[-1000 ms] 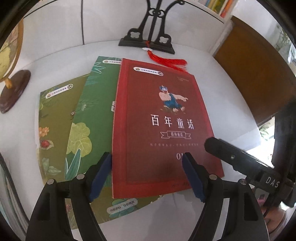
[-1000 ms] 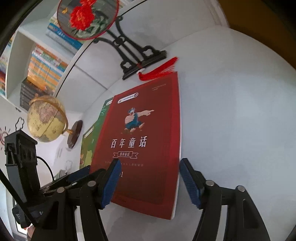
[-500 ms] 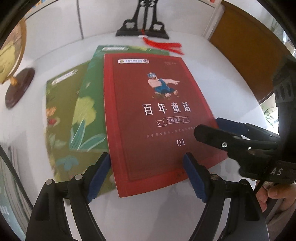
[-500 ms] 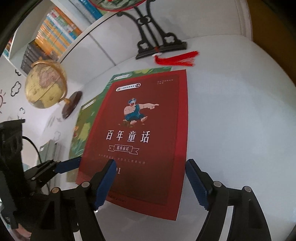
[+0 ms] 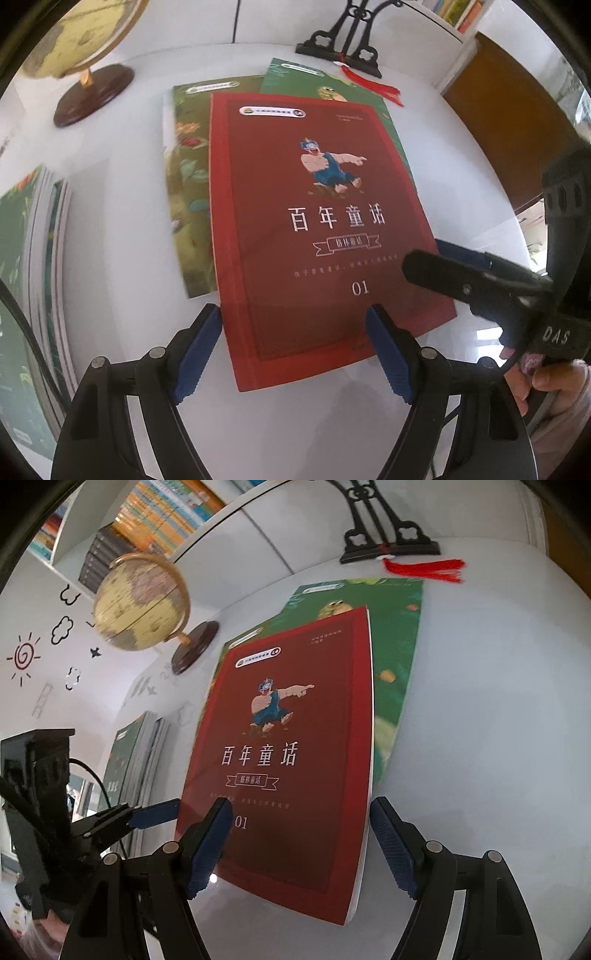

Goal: Organize books

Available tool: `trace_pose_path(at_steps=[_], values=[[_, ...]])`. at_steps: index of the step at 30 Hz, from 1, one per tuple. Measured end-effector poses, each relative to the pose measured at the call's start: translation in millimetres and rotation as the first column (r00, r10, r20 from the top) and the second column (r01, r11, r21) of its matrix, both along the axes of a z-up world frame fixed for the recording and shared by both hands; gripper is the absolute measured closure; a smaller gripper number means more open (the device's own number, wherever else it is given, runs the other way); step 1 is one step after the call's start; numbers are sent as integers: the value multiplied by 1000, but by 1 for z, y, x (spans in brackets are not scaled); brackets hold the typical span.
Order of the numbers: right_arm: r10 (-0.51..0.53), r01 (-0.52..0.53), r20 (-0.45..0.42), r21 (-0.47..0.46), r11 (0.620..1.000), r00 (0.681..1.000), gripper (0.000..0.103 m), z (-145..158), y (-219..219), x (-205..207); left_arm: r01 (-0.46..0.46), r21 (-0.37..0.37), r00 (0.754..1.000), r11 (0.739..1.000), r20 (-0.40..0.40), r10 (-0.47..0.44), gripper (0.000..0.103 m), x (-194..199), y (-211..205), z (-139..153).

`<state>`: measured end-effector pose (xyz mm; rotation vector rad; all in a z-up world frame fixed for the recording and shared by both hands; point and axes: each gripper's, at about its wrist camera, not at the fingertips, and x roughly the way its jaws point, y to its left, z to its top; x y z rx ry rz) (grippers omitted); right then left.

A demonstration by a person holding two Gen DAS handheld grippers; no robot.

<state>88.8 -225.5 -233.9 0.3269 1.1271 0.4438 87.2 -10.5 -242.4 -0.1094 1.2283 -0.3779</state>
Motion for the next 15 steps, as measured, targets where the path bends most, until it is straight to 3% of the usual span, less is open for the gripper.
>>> trace_pose_path(at_steps=[4, 8, 15], values=[[-26, 26, -8, 5, 1000, 1000, 27, -4, 3, -5, -54, -70, 998, 996, -12, 54, 26, 11, 16, 0], [-74, 74, 7, 19, 997, 997, 27, -3, -1, -4, -99, -84, 995, 992, -1, 99, 26, 24, 24, -1], [-118, 115, 20, 95, 989, 993, 27, -8, -7, 9, -147, -195, 989, 970, -25, 145, 26, 44, 27, -6]])
